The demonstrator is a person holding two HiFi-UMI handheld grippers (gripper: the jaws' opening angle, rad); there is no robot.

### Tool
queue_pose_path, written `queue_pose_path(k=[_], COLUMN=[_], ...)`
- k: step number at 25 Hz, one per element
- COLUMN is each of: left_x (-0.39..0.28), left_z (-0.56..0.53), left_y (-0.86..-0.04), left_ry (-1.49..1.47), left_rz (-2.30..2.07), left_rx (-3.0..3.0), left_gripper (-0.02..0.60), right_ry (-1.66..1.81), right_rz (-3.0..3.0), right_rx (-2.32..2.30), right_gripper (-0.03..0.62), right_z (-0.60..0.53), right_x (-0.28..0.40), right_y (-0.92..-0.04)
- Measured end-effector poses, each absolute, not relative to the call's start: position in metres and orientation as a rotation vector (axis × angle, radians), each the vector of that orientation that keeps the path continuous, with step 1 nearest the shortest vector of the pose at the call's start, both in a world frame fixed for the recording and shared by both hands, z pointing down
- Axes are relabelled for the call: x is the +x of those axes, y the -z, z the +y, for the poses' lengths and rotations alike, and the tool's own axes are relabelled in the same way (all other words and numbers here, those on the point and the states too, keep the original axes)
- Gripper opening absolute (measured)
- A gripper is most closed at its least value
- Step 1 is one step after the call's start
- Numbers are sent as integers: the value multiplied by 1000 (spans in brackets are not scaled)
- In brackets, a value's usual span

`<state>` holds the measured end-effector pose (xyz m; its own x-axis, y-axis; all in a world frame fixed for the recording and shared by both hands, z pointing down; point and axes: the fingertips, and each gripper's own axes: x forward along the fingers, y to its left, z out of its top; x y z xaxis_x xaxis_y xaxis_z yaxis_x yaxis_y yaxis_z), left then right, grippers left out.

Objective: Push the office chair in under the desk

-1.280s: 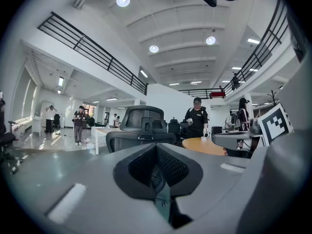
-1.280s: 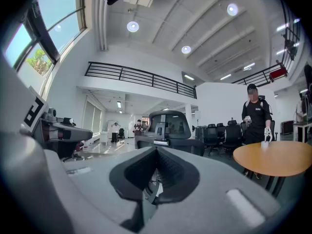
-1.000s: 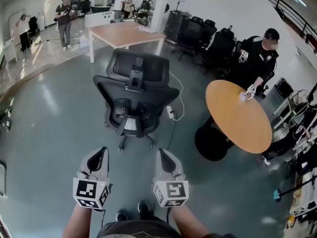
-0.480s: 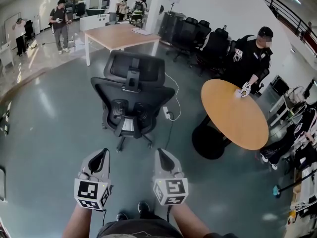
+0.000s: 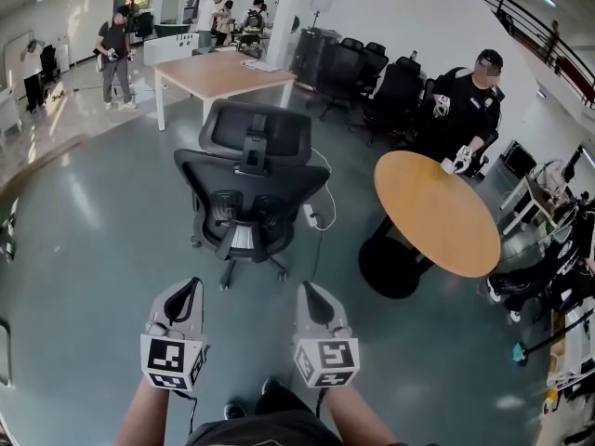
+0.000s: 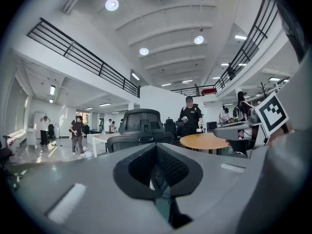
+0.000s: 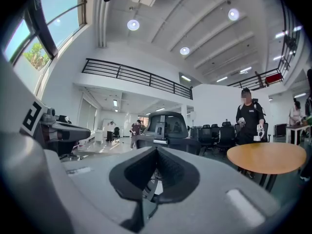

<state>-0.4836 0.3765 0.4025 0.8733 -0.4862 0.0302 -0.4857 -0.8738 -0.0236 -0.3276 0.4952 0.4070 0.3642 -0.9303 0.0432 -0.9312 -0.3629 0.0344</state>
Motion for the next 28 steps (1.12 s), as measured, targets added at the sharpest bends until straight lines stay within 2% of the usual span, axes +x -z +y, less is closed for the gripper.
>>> queue_pose_path(k=[10, 28], left_x=[-466, -356], left_z=[335, 212], left_y=[-406, -395], left_ry=[54, 142], left_rz=[857, 925], left_rx=[-3011, -2924], left_gripper=[18, 20], right_ry=[-5, 28], right_rz=[-1759, -1742], right_rx=[2575, 2563], right_gripper=[-9, -9], right_z=[460, 348], right_x=[-304, -168], right_y=[-405, -394])
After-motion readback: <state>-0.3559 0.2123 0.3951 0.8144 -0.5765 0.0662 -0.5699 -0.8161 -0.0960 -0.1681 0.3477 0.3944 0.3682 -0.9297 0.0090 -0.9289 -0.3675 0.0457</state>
